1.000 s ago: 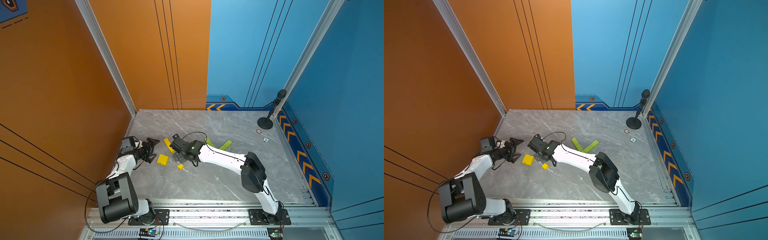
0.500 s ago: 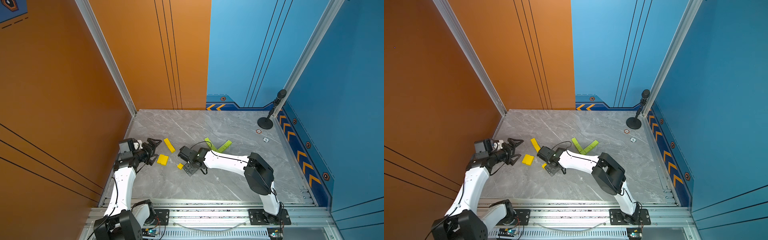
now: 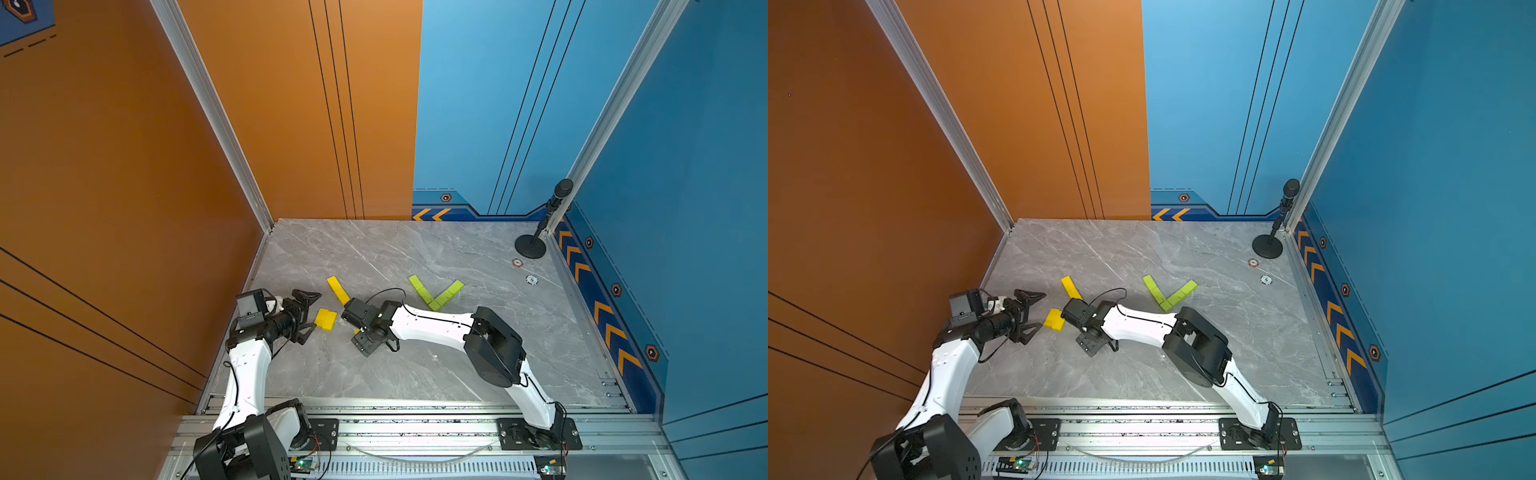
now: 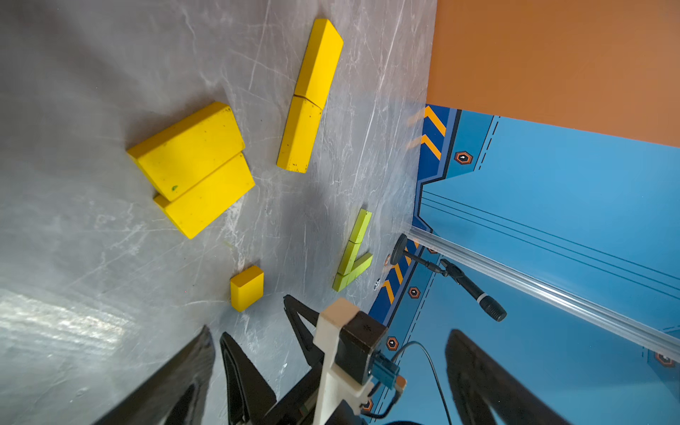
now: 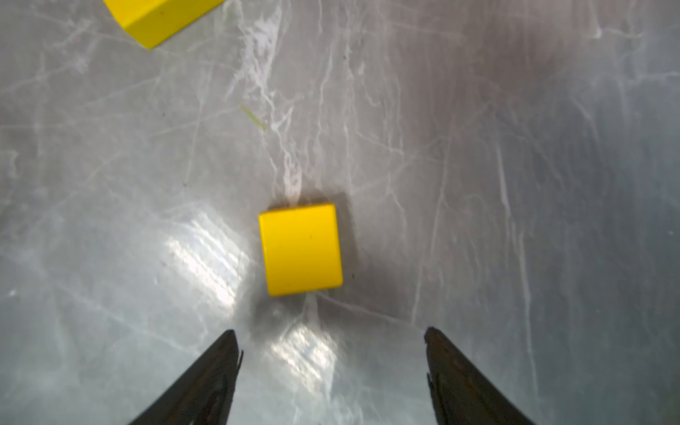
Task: Assemble the letter v with building blocks
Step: Assemble the building block at the center of the board.
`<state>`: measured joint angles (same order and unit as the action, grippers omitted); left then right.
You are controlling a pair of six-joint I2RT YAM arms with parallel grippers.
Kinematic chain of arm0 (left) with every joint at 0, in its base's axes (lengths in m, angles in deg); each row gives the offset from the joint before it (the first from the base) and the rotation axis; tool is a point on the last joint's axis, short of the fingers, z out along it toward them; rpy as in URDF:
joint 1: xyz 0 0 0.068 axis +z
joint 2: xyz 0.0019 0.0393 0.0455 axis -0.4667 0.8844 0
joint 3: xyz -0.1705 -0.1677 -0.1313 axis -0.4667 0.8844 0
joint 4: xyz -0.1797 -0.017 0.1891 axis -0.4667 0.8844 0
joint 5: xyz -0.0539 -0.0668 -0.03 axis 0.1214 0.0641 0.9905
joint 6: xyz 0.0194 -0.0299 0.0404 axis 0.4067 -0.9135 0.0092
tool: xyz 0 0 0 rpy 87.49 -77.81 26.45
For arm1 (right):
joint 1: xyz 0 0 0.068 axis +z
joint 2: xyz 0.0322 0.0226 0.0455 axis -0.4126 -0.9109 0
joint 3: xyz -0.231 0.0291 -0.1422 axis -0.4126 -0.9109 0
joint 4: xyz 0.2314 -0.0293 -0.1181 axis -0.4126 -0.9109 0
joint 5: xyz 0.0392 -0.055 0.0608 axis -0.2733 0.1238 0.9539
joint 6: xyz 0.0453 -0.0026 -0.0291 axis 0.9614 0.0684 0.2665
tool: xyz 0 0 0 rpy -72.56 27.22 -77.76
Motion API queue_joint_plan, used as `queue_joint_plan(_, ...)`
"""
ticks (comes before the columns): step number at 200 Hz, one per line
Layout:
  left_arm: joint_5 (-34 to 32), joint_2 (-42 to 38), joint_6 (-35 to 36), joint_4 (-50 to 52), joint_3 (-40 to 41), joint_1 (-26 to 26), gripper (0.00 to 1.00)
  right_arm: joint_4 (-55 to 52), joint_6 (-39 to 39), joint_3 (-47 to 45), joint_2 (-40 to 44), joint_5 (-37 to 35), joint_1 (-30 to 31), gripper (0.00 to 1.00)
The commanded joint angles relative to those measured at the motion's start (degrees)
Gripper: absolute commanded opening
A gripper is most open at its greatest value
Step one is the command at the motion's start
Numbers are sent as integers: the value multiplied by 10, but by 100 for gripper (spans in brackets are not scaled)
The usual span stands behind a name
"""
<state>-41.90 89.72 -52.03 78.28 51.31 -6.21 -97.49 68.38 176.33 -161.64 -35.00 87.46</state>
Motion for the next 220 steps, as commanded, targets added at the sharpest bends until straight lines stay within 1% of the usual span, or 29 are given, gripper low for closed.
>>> queue_joint_plan(1, 13, 8, 28, 1, -13, 5, 98, -4, 6, 36, -22, -7, 4, 75)
queue_joint_plan(32, 6, 11, 38, 4, -20, 6, 98, -3, 13, 43, -38, -6, 8, 73)
queue_joint_plan(48, 3, 11, 41, 4, -20, 6, 98, -3, 14, 43, -40, -12, 9, 68)
queue_joint_plan(78, 0, 11, 47, 4, -19, 8, 98, -3, 23, 39, -39, -29, 8, 63)
queue_joint_plan(90, -1, 12, 48, 3, -17, 9, 98, 1, 24, 40, -44, -27, 7, 58)
queue_joint_plan(105, 0, 14, 48, -2, -16, 12, 98, 7, 26, 43, -50, -25, 5, 57)
queue_joint_plan(135, 1, 20, 48, -13, -13, 20, 98, 17, 33, 50, -61, -13, -2, 44)
queue_joint_plan(158, 1, 25, 49, -24, -14, 22, 98, 27, 38, 46, -62, 3, -7, 43)
queue_joint_plan(171, 1, 31, 50, -31, -15, 22, 98, 28, 39, 50, -65, 5, -9, 39)
queue_joint_plan(185, 0, 39, 48, -44, -16, 23, 98, 29, 47, 54, -68, 9, -14, 38)
queue_joint_plan(200, 1, 55, 46, -59, -22, 23, 98, 30, 59, 65, -71, 12, -19, 32)
queue_joint_plan(220, -2, 76, 55, -63, -39, 22, 98, 20, 67, 91, -81, 7, -21, 32)
